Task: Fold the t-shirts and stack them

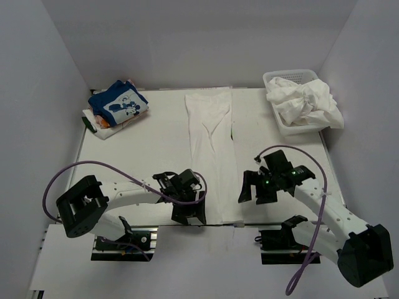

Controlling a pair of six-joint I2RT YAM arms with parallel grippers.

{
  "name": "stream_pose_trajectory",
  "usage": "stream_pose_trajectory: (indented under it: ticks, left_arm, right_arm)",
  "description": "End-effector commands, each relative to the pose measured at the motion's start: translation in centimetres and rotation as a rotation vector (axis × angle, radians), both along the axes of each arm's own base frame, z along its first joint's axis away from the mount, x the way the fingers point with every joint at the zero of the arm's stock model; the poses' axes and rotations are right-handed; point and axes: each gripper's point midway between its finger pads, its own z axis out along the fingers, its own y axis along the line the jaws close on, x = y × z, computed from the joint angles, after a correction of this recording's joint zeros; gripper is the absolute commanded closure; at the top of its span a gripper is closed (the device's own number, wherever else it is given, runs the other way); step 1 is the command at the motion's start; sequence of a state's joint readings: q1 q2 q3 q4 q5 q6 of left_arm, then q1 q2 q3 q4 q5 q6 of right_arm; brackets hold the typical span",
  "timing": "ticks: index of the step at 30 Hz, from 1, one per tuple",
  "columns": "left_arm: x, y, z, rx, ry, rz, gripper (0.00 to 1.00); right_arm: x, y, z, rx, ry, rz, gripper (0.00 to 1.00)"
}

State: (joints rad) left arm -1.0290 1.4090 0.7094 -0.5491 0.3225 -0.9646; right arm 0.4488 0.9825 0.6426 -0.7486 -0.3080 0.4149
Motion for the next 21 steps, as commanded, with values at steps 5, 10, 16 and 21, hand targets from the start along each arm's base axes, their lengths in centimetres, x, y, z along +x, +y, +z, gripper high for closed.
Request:
stream_pose_trajectory:
  ticks: [5,10,16,21]
  left_arm:
    - [-1.8,-1.5,-0.2,-0.089,0.095,0.001,0.24]
    - [-2.0,-0.8,-1.0,-0.050,0.109,0.016,0.42]
    - [-1.6,0.0,-1.6,-0.005,0.106,0.063,0.56]
    - [-1.2,-0.1,-1.4,-0.017,0.084,0.079,0.67]
  right_arm:
    - [-6.6,1.7,-0.6,0.141,0.233,0.038,0.10]
    - [-8.1,1.4,-2.6,0.114,0.281,0.051,0.15]
    - [-7.5,2.7,-4.0,0.132,0.281,0.058,0.27]
    - [-6.6,3.3,-5.0,0.108,0.287,0.075,0.40]
